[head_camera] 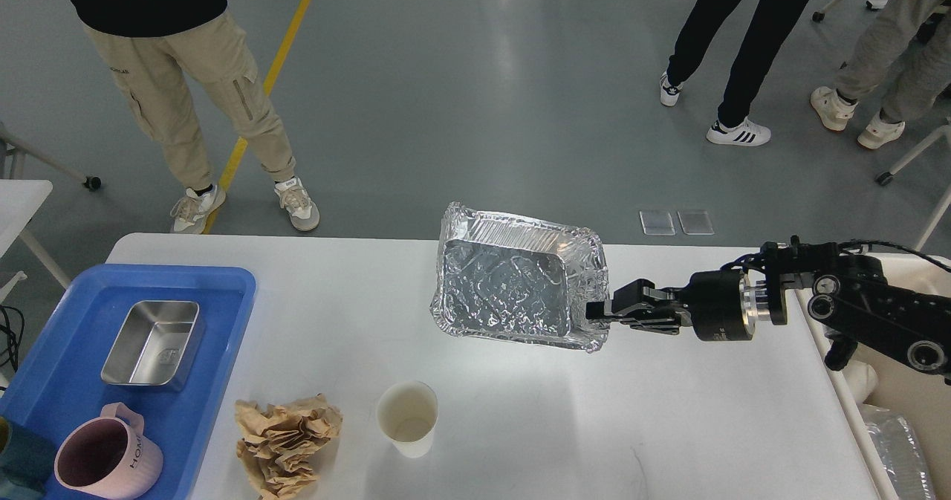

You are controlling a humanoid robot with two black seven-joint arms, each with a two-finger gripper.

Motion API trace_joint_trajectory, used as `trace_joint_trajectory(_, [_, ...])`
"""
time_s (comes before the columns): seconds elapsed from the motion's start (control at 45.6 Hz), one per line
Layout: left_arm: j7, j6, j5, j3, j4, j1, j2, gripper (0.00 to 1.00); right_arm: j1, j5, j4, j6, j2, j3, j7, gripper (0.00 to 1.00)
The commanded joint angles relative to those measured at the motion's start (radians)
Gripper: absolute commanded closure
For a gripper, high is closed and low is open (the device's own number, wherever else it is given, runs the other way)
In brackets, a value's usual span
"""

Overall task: Tidy desktop
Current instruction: 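Hold the foil tray raised and reach the left gripper to the paper cup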

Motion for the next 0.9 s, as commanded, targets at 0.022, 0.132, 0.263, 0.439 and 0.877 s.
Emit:
trace_joint_trajectory(0.022, [-0.034,-0.078,0.463,0.002,0.007,-0.083,-0.12,0.03,0.003,0.0,0.0,0.0,0.009,0.0,0.0,1.0])
trace_joint_trajectory(0.132, [-0.048,-0.156,0.755,0.015,0.015,-0.159,-0.206,0.03,0.001,-0.001,-0.003,0.0,0.009,0.0,0.0,1.0])
trace_joint_trajectory(0.263, [-0.057,-0.175,0.931,0.021,0.01,-0.228,-0.303,0.03,0.001,-0.001,-0.005,0.0,0.009,0.0,0.0,1.0])
trace_joint_trajectory(0.439, [-0.178,-0.252,1.039,0.301,0.006,-0.483,-0.369,0.03,0.0,-0.002,-0.005,-0.001,0.009,0.0,0.0,1.0])
trace_joint_trajectory(0.877, [-0.264,-0.252,1.246,0.909,0.01,-0.923,-0.51,0.03,-0.002,-0.005,-0.005,-0.001,0.009,-0.002,0.0,1.0])
